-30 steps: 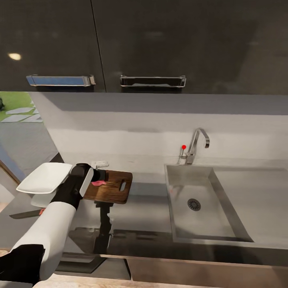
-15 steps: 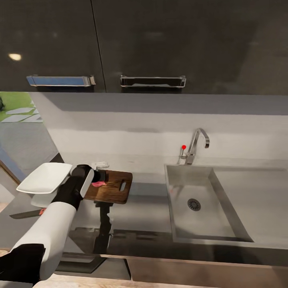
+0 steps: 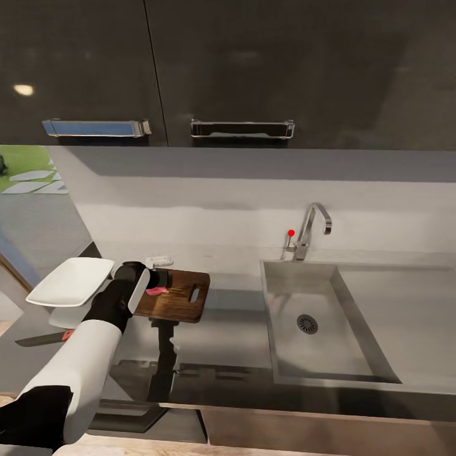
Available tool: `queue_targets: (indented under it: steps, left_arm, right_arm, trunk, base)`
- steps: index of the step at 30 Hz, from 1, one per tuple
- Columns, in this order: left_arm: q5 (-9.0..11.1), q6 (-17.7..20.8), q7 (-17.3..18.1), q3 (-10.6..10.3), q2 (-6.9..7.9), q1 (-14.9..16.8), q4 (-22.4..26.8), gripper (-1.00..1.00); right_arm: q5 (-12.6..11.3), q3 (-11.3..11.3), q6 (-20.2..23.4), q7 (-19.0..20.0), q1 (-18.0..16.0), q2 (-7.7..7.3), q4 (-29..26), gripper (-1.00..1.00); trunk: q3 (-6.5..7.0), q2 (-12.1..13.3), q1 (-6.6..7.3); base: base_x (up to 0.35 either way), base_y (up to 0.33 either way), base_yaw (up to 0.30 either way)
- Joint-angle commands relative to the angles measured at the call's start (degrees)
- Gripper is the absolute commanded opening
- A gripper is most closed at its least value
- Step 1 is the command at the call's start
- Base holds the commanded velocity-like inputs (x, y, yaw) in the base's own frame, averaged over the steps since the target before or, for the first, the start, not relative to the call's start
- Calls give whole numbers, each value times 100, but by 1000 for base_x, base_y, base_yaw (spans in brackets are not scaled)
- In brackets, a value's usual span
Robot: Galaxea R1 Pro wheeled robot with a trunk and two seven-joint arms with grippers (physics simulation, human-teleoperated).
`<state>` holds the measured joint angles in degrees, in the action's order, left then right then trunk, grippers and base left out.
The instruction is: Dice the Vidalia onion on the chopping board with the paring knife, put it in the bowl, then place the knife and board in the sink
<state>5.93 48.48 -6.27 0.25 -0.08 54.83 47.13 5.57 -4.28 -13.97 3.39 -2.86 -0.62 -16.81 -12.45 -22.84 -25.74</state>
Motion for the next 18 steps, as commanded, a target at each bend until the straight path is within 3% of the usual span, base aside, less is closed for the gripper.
queue_targets:
  steps: [1, 18]
  left_arm:
    - [111, 15, -41, 1, -1, 1, -79, -100]
    - [111, 5, -34, -6, -8, 1, -38, -100]
  right_arm:
    - [58, -47, -21, 30, -4, 2, 2, 100]
    - [58, -47, -23, 30, -4, 6, 2, 100]
  trunk:
    - [-12, -8, -5]
    - [-12, -8, -5]
  base:
    - [0, 0, 0]
    - [0, 0, 0]
